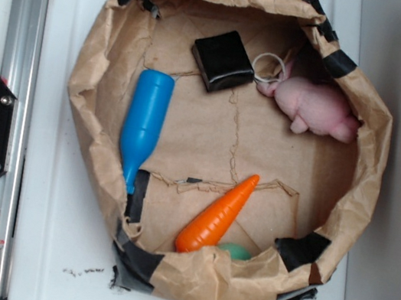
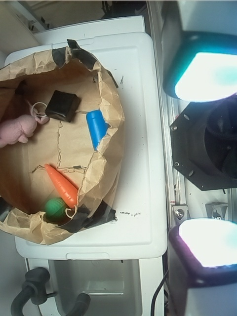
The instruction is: Grab the black box.
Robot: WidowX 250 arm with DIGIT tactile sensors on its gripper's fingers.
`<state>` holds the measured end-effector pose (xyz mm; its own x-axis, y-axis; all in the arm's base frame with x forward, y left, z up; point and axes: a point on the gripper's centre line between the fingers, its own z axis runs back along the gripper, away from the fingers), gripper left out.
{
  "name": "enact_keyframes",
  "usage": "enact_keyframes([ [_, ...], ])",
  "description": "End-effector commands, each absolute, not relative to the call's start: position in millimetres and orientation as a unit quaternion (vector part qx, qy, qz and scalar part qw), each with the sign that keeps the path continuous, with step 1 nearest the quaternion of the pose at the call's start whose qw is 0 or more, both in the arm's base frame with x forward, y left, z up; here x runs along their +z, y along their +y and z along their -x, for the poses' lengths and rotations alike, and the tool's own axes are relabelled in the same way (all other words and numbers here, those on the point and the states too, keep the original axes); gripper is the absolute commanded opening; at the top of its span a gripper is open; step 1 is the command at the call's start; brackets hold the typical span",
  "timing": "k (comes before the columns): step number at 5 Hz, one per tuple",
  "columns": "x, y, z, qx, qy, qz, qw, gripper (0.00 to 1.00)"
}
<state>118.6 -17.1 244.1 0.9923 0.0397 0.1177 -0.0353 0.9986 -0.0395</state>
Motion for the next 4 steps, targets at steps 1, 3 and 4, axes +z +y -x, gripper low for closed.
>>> enact_keyframes([
  [1,244,-17,-119,0.019,-0.059,0.019,0.998,1.00],
  [3,219,5,-217,0.103,-0.062,0.082,0.989,1.00],
  [4,180,26,-264,0.166,-0.058,0.092,0.980,1.00],
])
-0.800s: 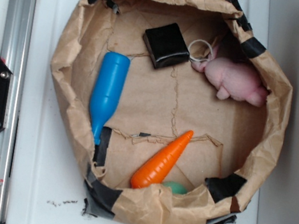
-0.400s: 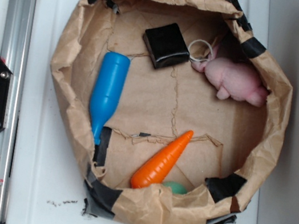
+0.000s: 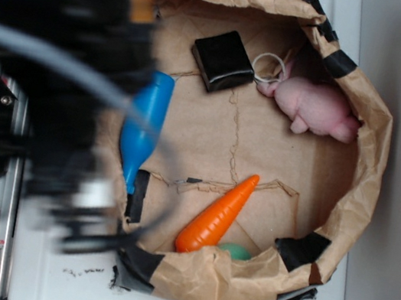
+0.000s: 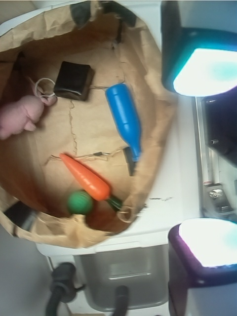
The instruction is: Grab the black box.
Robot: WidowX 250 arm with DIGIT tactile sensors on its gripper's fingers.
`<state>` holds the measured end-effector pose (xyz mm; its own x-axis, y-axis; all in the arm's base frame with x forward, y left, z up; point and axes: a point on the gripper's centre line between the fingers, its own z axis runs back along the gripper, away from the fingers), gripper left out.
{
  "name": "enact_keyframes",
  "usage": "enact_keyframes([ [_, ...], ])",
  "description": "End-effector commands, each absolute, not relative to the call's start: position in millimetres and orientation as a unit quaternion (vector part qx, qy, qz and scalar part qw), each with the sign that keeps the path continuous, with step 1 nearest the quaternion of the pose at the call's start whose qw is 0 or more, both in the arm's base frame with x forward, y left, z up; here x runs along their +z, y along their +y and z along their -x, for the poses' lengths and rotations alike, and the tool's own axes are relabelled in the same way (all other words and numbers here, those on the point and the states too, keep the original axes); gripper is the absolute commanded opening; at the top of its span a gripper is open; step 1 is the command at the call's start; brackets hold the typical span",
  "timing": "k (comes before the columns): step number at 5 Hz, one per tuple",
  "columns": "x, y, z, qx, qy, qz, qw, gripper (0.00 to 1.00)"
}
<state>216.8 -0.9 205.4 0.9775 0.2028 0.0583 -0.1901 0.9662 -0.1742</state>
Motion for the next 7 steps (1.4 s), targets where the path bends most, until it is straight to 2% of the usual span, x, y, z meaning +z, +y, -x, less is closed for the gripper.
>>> enact_keyframes([
  [1,149,35,-274,0.189,-0.064,0.022,0.980,1.00],
  [2,135,51,-265,0.218,-0.081,-0.049,0.971,1.00],
  [3,120,61,-256,0.217,-0.066,-0.075,0.971,1.00],
  [4,109,76,-250,0.221,-0.058,-0.085,0.970,1.00],
  [7,107,82,-252,0.217,-0.064,-0.083,0.971,1.00],
])
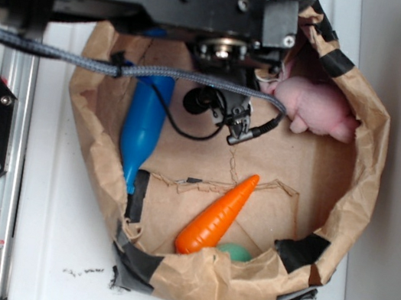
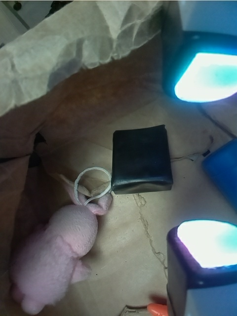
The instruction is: Grab the black box.
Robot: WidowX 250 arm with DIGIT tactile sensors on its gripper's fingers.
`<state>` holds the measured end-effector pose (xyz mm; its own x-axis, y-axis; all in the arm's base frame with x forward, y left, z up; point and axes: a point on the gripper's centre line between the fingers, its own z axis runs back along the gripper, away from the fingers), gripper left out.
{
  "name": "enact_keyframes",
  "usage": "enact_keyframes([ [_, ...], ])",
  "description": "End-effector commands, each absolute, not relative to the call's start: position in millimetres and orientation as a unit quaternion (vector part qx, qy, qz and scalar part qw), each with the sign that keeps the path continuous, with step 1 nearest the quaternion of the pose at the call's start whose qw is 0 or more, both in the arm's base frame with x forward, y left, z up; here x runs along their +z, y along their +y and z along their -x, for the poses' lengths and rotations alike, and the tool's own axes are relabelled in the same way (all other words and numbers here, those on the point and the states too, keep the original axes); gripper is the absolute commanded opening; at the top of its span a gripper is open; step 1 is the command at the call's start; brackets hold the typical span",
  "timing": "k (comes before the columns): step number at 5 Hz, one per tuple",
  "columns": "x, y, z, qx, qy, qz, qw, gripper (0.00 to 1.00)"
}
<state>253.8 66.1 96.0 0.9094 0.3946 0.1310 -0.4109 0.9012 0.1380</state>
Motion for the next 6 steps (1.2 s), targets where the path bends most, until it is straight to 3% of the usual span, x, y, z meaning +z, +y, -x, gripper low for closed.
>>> enact_keyframes([
  [1,107,82,-252,0.217,-0.064,-0.083,0.971,1.00],
  [3,97,87,-264,0.235,-0.070,-0.074,0.967,1.00],
  [6,99,59,-270,0.219,-0.090,-0.056,0.970,1.00],
])
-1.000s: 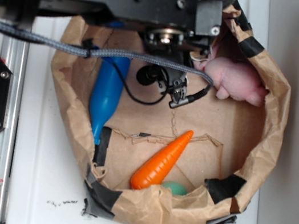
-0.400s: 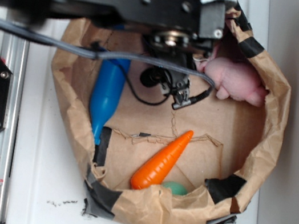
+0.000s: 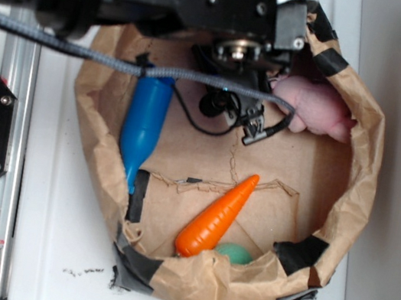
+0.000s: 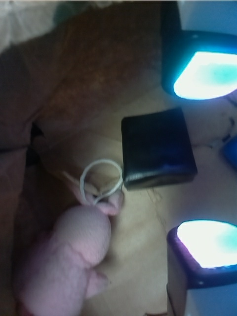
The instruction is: Grab the black box.
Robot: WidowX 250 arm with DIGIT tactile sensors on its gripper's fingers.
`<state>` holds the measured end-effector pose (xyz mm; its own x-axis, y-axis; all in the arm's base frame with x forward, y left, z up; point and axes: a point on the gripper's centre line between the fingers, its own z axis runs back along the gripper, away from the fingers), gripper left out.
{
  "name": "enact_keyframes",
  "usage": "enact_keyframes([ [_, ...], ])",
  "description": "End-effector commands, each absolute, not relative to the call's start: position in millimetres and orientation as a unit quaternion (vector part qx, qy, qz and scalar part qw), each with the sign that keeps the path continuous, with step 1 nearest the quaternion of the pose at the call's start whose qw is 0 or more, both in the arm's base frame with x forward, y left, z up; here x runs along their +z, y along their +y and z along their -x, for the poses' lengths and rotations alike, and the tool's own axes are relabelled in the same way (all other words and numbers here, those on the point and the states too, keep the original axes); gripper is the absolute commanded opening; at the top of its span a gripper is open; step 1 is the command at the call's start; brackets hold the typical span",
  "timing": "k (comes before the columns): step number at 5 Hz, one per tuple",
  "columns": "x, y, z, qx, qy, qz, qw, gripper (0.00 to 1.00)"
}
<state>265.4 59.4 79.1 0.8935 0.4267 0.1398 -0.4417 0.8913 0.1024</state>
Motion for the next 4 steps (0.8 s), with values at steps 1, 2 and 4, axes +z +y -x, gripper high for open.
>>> enact_keyframes([
  [1,93,51,-276,0.209,-0.092,-0.055,0.972,1.00],
  [2,89,50,-279,0.205,-0.098,-0.071,0.971,1.00],
  [4,83,73,-278,0.216,-0.096,-0.089,0.968,1.00],
])
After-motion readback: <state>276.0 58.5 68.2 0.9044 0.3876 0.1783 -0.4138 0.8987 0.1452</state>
